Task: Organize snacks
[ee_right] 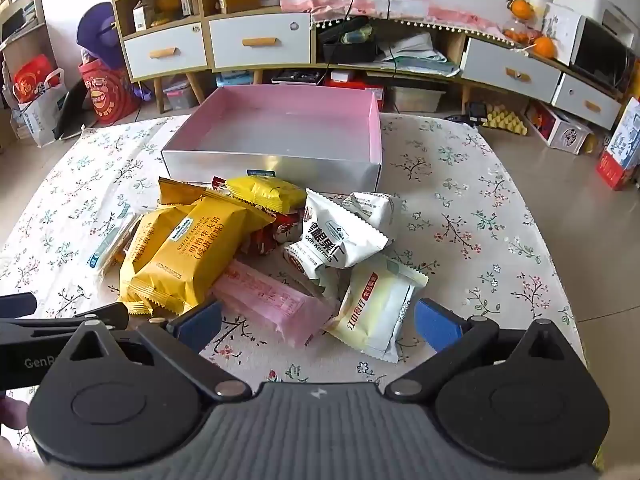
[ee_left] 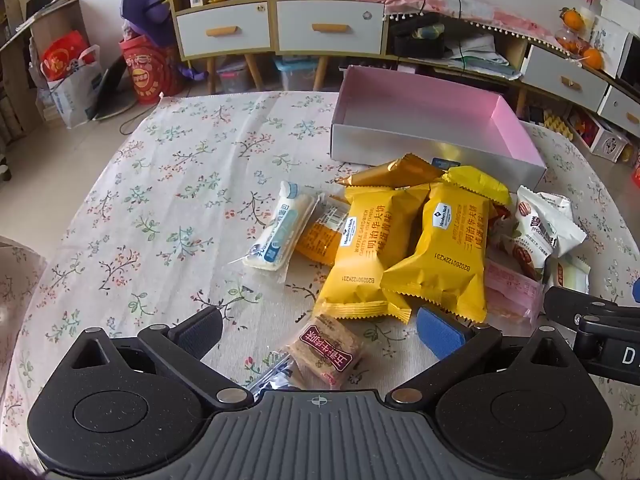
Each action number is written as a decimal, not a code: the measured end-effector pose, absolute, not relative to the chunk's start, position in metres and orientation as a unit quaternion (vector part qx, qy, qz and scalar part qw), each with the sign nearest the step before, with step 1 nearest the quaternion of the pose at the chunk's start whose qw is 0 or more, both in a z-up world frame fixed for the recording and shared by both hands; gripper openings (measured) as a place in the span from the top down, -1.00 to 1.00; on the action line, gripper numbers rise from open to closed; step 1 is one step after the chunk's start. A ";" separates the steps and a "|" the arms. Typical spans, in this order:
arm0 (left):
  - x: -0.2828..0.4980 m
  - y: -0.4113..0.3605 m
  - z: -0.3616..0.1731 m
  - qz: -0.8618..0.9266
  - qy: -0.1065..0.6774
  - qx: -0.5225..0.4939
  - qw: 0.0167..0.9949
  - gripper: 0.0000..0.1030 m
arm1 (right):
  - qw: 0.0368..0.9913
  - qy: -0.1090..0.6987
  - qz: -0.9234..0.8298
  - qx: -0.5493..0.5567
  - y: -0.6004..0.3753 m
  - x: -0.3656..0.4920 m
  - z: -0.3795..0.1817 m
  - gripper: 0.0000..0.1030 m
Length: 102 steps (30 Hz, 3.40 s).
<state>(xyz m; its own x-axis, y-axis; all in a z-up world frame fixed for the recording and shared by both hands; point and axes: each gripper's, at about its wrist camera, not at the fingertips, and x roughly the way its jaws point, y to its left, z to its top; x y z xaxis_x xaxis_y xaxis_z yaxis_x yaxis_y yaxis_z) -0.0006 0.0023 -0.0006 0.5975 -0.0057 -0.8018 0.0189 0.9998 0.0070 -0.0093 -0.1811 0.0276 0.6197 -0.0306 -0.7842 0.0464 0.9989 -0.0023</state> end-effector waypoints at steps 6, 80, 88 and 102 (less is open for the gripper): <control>-0.001 0.003 -0.001 -0.009 0.450 0.008 0.893 -1.00 | 0.898 0.439 -0.023 0.007 -0.181 -0.009 0.027 -1.00; -0.001 0.004 -0.001 -0.015 0.455 0.010 0.890 -1.00 | 0.895 0.445 -0.031 0.013 -0.181 -0.009 0.026 -1.00; 0.005 0.026 0.011 -0.039 0.454 -0.004 0.890 -1.00 | 0.894 0.447 -0.010 0.029 -0.188 -0.008 0.029 -1.00; 0.022 0.049 0.013 -0.111 0.483 -0.034 0.868 -0.97 | 0.853 0.507 0.078 0.093 -0.194 0.008 0.036 -0.89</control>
